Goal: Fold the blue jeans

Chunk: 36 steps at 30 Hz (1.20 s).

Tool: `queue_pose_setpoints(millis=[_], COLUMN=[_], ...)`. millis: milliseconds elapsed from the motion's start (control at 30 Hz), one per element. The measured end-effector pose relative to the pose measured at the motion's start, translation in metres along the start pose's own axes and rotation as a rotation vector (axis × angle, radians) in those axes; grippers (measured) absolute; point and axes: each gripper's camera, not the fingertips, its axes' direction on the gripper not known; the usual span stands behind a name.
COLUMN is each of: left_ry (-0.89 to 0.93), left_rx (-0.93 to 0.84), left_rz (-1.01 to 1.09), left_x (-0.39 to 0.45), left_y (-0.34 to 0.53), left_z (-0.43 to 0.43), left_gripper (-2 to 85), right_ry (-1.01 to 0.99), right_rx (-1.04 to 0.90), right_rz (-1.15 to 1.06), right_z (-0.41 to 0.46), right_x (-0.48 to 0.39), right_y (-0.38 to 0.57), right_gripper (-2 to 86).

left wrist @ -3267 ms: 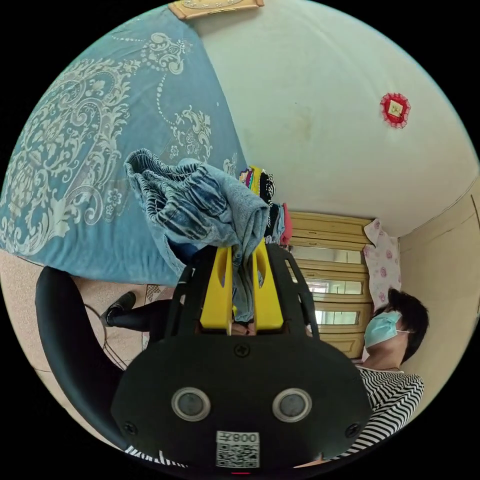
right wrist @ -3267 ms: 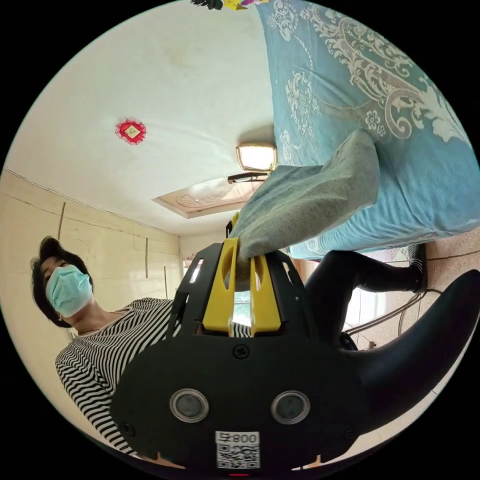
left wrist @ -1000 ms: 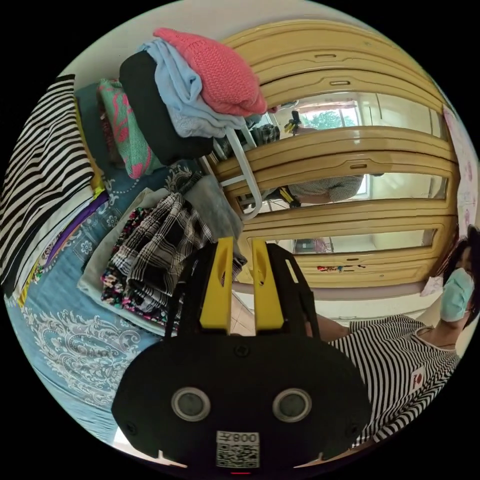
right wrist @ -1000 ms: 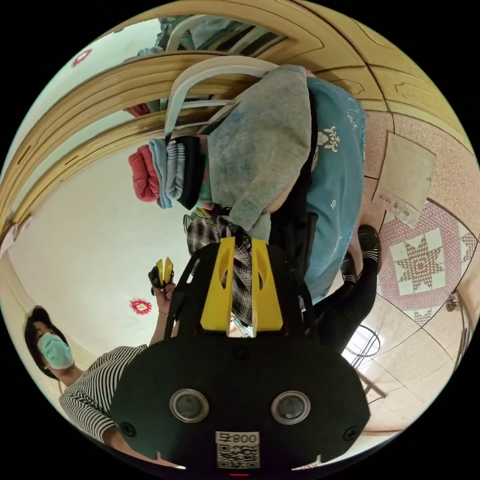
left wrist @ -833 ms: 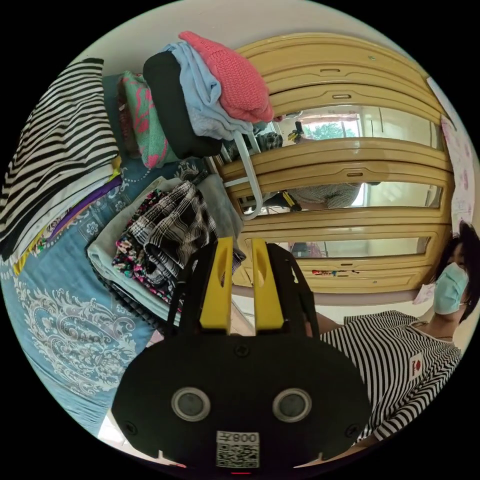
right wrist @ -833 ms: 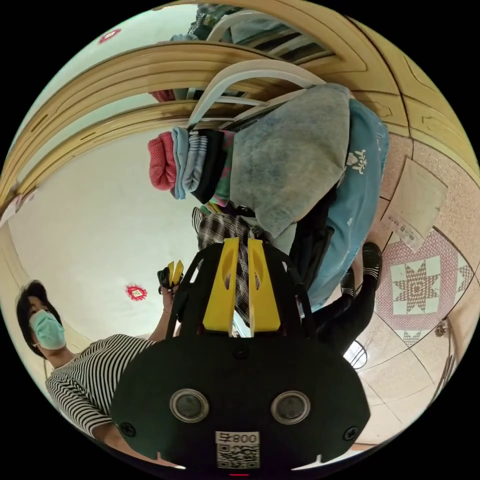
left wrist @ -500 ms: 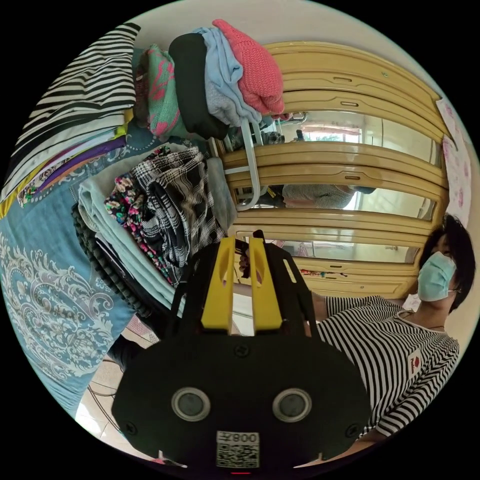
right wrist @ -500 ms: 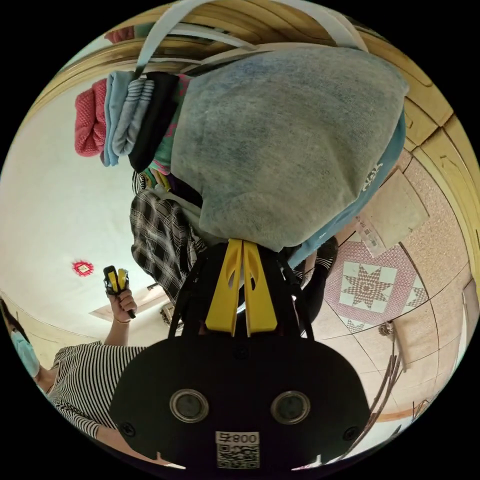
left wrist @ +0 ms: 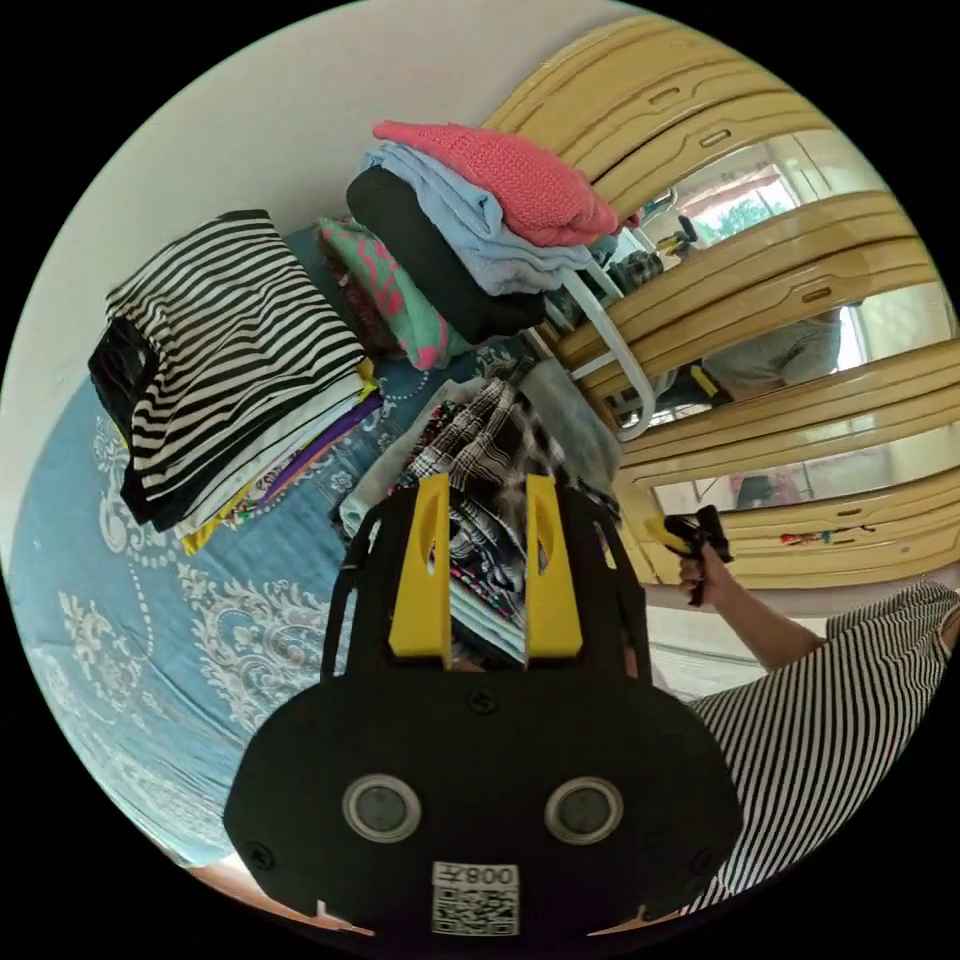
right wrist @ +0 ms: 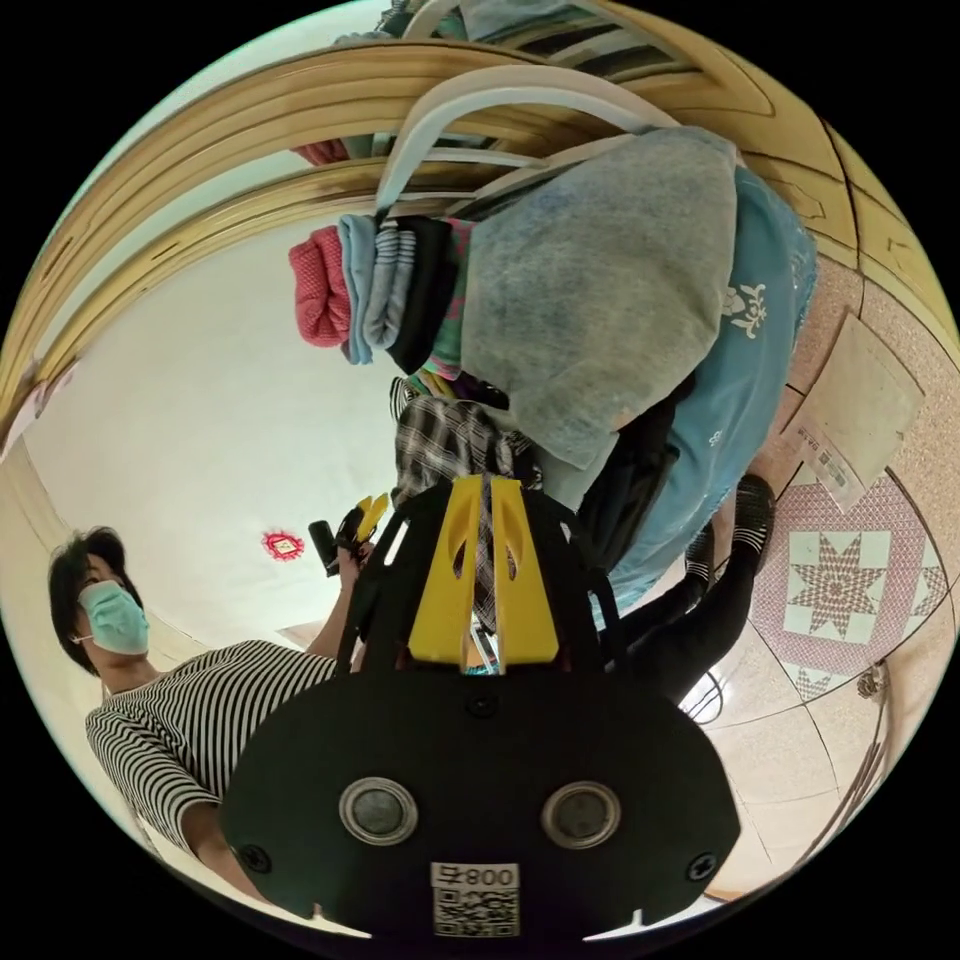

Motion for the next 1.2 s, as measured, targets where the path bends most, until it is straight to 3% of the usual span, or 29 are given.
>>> queue_pose_setpoints(millis=[133, 233, 467, 667, 900, 1200], left_ry=[-0.139, -0.166, -0.050, 0.027, 0.076, -0.039], left_rx=[-0.111, -0.069, 0.004, -0.047, -0.128, -0.009], left_rz=[0.038, 0.043, 0.150, 0.268, 0.335, -0.010], left_x=[0.012, 0.029, 0.083, 0.134, 0.160, 0.065], left_y=[0.008, 0.027, 0.077, 0.114, 0.148, 0.161], left_z=[0.029, 0.025, 0.001, 0.011, 0.017, -0.041], left_gripper=[7.8, 4.5, 2.8, 2.7, 3.0, 5.9], right_ry=[-0.049, -0.082, -0.127, -0.070, 0.036, 0.126], right_rx=[-0.070, -0.154, -0.338, -0.447, -0.539, -0.378], right_rz=[-0.068, -0.122, -0.213, -0.257, -0.195, -0.097], right_z=[0.021, 0.049, 0.119, 0.173, 0.197, 0.142], right_x=[-0.029, -0.052, -0.098, -0.134, -0.136, -0.121], right_y=[-0.001, -0.003, -0.007, -0.010, 0.004, 0.025], right_gripper=[4.9, 5.9, 7.5, 9.7, 2.8, 1.2])
